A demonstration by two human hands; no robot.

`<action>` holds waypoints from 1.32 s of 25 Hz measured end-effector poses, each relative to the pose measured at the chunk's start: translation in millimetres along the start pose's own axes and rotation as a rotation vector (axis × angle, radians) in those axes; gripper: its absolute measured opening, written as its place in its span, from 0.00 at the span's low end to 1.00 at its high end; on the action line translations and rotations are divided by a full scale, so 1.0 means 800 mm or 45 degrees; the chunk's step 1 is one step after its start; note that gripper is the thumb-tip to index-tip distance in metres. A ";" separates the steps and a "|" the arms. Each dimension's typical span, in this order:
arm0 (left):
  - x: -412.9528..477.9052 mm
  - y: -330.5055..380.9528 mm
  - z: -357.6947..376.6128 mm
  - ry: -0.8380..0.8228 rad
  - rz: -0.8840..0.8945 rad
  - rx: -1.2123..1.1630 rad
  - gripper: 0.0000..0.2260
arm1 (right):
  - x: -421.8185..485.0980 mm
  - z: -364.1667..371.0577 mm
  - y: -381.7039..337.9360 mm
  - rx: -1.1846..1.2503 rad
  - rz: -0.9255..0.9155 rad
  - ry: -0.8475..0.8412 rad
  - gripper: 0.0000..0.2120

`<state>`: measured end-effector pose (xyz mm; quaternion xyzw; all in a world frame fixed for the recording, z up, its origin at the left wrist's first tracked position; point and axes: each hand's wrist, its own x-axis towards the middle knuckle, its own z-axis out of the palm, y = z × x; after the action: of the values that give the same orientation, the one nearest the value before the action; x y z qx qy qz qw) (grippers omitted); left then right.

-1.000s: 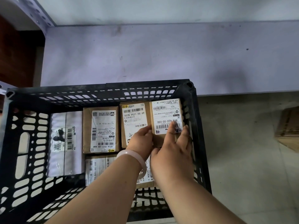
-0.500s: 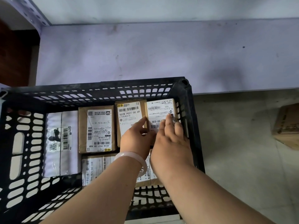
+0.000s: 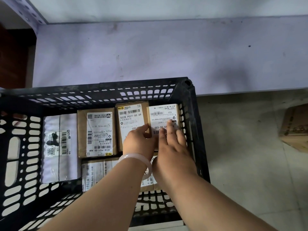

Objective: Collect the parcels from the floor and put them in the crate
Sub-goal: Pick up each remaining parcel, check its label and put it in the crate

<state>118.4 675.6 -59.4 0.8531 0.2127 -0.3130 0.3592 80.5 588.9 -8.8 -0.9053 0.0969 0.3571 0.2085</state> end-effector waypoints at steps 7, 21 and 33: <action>-0.004 -0.004 0.007 -0.011 -0.002 -0.167 0.19 | 0.003 0.007 0.003 0.242 0.089 0.182 0.40; -0.012 -0.010 0.009 0.063 0.015 -0.405 0.18 | 0.018 0.002 0.008 0.381 0.162 0.233 0.35; 0.051 0.018 0.005 -0.048 0.278 0.472 0.25 | 0.072 -0.024 0.002 0.139 0.333 -0.185 0.33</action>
<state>154.1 669.0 -82.7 0.9165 0.0509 -0.3218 0.2320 133.1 577.7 -36.3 -0.8441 0.2177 0.4400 0.2156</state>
